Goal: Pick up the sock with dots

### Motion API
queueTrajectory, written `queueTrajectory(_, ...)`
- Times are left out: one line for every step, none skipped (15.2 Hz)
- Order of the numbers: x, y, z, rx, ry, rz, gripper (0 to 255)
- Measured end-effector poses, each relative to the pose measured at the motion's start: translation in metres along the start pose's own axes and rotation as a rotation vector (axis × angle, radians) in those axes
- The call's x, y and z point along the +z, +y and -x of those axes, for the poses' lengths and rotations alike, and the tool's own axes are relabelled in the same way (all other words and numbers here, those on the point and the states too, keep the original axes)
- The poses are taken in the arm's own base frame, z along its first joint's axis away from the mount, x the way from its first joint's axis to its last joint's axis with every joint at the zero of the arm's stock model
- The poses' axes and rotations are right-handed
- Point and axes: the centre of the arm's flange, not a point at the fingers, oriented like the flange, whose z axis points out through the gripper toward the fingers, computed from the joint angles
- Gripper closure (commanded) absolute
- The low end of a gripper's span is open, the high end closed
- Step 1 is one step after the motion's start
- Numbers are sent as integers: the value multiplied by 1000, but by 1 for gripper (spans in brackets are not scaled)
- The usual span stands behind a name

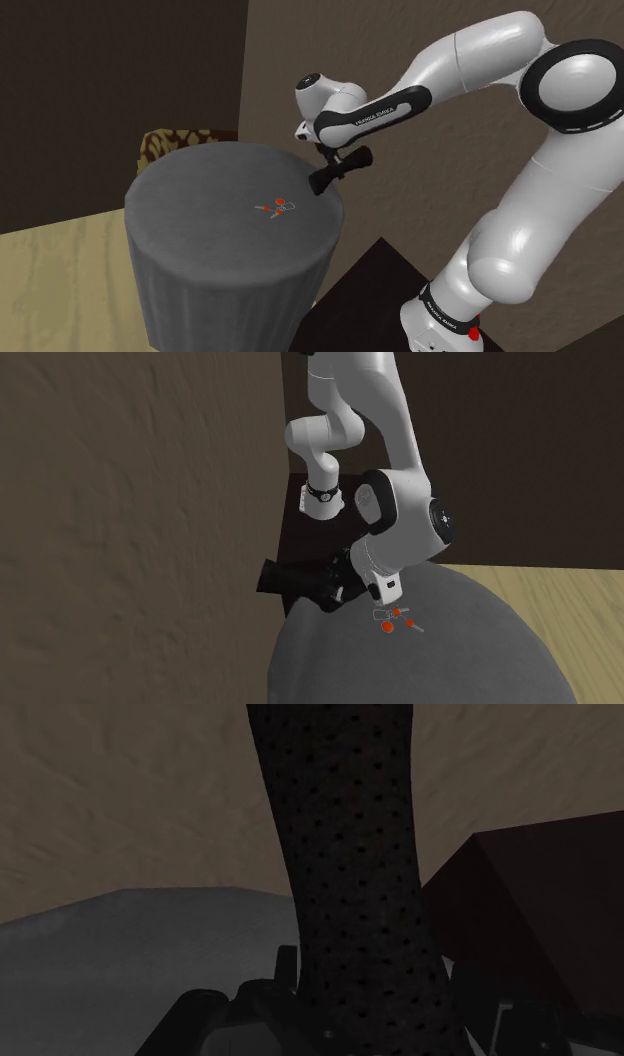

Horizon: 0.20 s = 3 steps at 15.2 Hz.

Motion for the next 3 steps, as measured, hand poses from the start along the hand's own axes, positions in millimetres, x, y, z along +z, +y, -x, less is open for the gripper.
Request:
queueTrajectory(-3, 0, 2, 0, -2, -1, 255)
queueTrajectory(-6, 0, 5, 0, -3, -2, 255)
queueTrajectory(-9, 1, 7, 0, -5, -4, 255)
